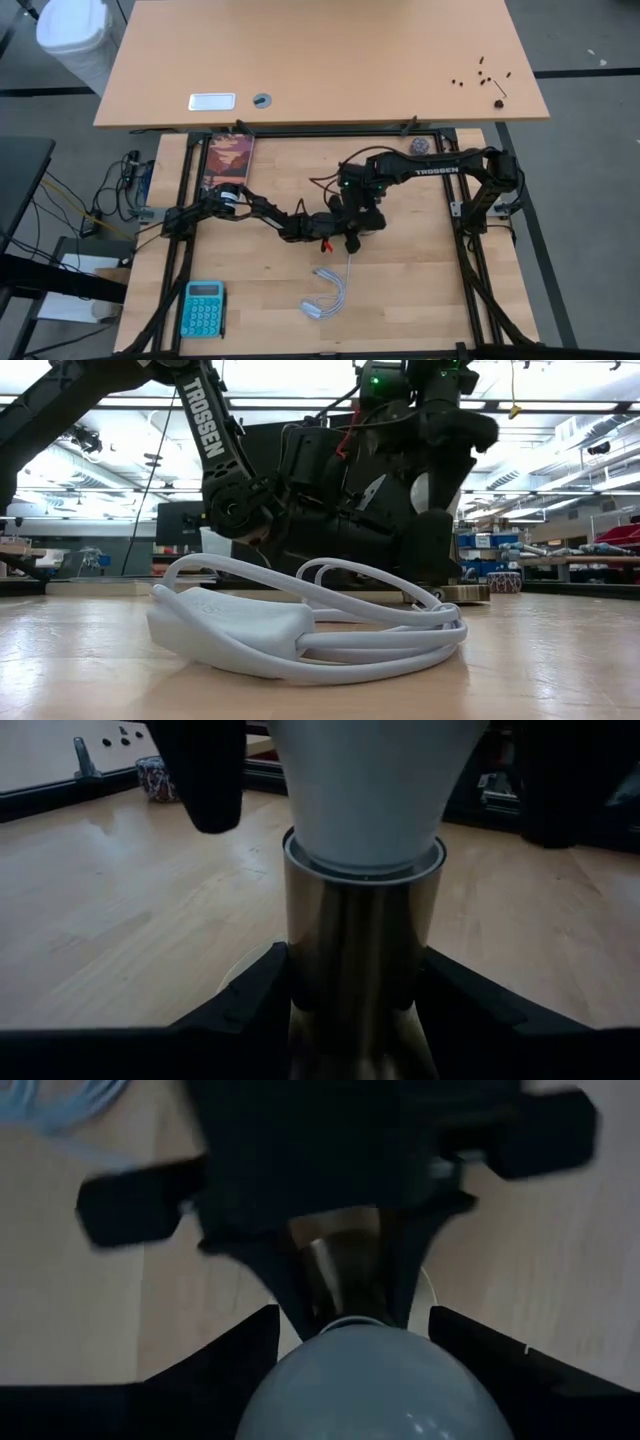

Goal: Screw lightbulb
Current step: Remove the lightbulb on the desk lamp

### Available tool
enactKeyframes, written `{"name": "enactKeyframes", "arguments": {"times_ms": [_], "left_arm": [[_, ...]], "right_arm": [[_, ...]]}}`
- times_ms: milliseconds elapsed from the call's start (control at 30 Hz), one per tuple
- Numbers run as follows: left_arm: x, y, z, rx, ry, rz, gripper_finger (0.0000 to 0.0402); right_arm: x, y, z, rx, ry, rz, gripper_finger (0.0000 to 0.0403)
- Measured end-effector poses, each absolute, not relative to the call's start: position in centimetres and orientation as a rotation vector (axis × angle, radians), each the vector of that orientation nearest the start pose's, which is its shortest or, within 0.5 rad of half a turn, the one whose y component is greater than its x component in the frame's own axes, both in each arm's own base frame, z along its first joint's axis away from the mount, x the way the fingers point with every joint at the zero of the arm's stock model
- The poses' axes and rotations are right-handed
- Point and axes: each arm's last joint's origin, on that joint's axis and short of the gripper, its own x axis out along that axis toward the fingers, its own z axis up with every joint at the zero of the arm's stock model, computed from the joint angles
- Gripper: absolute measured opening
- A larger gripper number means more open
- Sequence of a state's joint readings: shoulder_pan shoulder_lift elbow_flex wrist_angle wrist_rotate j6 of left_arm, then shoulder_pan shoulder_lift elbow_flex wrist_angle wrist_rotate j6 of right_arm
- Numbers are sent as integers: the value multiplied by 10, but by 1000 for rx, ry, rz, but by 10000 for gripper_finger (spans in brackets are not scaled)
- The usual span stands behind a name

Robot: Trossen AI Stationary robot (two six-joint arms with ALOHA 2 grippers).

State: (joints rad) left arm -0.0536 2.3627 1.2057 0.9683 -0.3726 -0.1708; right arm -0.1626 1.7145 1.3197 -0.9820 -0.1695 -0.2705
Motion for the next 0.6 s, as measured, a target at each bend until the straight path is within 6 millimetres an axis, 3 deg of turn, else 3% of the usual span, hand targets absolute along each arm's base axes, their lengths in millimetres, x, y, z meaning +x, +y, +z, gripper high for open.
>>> {"name": "enactKeyframes", "arguments": {"times_ms": [233,367,600], "left_arm": [[454,-15,72,-134,144,316,188],[455,-15,72,-138,138,315,188],[455,-16,74,-183,116,312,188]], "right_arm": [[321,-38,231,-414,1308,498,294],[322,-32,231,-675,1268,657,288],[324,-24,239,-601,1298,576,263]]}}
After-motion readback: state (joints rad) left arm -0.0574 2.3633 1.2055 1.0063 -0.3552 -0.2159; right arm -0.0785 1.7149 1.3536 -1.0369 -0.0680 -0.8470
